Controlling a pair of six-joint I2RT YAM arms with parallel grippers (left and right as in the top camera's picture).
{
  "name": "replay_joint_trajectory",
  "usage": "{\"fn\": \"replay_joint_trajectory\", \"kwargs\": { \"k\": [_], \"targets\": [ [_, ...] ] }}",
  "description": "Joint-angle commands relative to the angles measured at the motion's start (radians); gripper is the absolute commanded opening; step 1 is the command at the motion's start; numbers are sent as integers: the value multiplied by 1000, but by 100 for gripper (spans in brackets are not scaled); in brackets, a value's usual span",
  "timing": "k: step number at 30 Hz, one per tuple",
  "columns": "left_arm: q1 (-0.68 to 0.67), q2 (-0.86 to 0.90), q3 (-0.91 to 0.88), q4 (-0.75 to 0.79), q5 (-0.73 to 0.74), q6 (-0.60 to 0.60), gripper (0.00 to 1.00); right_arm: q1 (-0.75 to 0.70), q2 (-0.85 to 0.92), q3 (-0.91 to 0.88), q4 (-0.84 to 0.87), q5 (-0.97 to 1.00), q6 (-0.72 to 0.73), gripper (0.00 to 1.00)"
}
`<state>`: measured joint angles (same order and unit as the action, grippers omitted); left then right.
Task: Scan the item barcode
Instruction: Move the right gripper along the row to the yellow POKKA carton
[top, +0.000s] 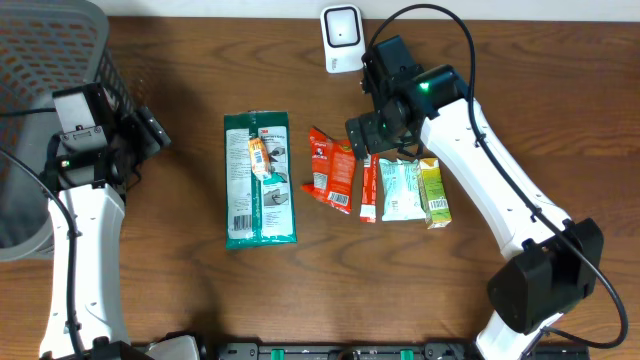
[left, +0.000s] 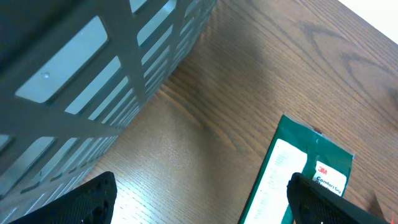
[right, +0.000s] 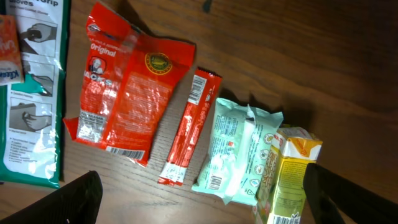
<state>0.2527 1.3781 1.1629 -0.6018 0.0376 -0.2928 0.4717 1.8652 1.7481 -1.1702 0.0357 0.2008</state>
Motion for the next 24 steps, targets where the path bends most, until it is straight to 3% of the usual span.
{"fn": "replay_joint_trajectory", "kwargs": {
  "k": [1, 24],
  "targets": [
    [9, -16, 14, 1, -27, -9, 88, 15, 5, -1, 4, -11, -8, 99],
    [9, -16, 14, 1, -27, -9, 88, 21, 5, -3, 53, -56, 0, 99]
  ]
}}
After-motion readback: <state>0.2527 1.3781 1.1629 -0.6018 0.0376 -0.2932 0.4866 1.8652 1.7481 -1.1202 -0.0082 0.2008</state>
